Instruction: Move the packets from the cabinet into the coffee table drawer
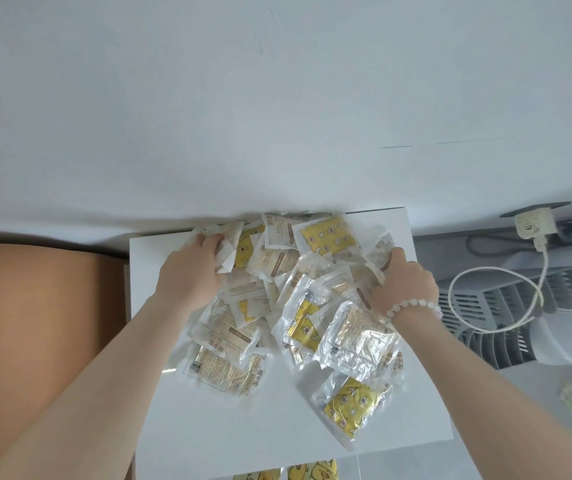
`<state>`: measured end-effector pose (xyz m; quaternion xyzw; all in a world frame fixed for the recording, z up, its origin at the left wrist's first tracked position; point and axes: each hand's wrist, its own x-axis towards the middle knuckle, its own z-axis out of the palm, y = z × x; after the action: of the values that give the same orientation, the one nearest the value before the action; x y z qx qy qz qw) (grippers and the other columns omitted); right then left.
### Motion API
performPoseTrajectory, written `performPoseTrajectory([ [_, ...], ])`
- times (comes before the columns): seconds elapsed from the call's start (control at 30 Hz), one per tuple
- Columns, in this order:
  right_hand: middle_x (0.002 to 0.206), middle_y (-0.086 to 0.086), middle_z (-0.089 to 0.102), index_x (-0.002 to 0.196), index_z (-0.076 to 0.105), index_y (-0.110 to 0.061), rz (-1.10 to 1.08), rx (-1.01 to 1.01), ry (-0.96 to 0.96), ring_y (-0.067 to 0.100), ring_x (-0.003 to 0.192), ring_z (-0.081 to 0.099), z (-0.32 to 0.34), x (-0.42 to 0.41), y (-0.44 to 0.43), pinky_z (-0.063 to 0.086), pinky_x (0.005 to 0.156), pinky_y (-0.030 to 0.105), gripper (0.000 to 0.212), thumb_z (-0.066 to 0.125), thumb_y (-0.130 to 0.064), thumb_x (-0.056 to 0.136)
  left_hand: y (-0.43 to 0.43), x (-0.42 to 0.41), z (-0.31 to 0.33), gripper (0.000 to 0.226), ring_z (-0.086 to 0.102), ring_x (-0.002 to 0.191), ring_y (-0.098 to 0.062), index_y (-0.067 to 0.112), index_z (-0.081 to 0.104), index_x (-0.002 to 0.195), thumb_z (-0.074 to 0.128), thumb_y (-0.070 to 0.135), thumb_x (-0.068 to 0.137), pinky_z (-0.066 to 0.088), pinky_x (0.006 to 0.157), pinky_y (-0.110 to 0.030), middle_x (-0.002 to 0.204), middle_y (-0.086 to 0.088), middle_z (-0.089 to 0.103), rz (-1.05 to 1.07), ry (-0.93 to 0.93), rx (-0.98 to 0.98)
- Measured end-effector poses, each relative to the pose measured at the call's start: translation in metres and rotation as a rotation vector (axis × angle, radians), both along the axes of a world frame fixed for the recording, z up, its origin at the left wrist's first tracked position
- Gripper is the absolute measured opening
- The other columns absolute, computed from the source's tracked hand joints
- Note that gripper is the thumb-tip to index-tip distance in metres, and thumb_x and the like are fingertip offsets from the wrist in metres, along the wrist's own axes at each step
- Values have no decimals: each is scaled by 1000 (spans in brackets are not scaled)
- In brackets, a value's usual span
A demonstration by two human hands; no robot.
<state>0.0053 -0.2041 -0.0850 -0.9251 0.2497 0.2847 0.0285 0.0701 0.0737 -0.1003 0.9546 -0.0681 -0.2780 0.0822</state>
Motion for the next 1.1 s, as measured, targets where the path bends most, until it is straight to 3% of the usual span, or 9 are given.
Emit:
performPoseTrajectory([
  [0.17,99,5,60,133,37,-19,20,-47,-31,21,72,47,-3,-9,-5,37,58,26,35,40,-26,98,-13,-2,5,36,57,102,-29,19,50,129,48,16,93,36,72,-30,117,-4,58,158,-26,-11],
  [0.27,100,4,59,130,41,-21,13,-67,-69,20,74,48,-6,-12,-11,37,61,27,33,39,-18,97,-18,2,20,23,49,84,-25,12,59,101,43,29,99,33,71,-30,95,-4,52,293,12,-66],
  [0.4,100,5,63,123,46,-16,29,6,-112,24,95,55,2,-14,-14,34,77,31,28,32,-25,101,-15,-7,39,41,46,80,-24,16,35,65,41,39,99,31,68,-30,77,-1,42,335,66,-48],
  [0.53,100,9,63,121,46,-12,-36,161,-135,27,88,57,28,-11,-22,40,77,33,29,32,-27,101,-4,-16,61,35,53,98,-30,8,44,82,38,38,100,31,72,-29,86,-5,50,330,28,0],
  [0.63,76,5,60,84,50,-15,-274,438,-266,22,68,56,53,-10,-19,48,64,31,17,45,-27,95,-7,-17,87,36,54,102,-35,2,52,93,42,36,99,33,72,-31,94,-13,57,450,23,-88],
  [0.7,65,0,54,70,47,-17,-369,537,-330,16,59,52,72,-7,-14,44,55,25,24,52,-25,92,-19,-17,108,35,57,94,-35,3,56,94,47,36,97,36,70,-30,84,-11,58,539,53,-224],
  [0.77,67,2,57,75,55,-12,-462,632,-362,18,61,54,94,-3,-7,45,55,25,20,57,-26,90,-35,-16,137,26,57,82,-30,10,56,93,51,35,95,40,63,-30,75,-3,56,607,96,-373],
  [0.87,67,2,59,77,60,-12,-557,778,-415,24,68,59,133,6,7,50,61,30,16,62,-25,87,-50,-14,180,15,53,77,-24,17,57,96,53,31,95,39,55,-28,82,-2,58,618,86,-522],
  [1.1,82,9,68,86,65,-11,-612,860,-552,28,78,67,229,12,11,57,75,39,17,66,-28,85,-61,-18,262,25,51,62,-15,13,67,107,55,30,94,33,45,-23,92,-6,66,586,73,-727],
])
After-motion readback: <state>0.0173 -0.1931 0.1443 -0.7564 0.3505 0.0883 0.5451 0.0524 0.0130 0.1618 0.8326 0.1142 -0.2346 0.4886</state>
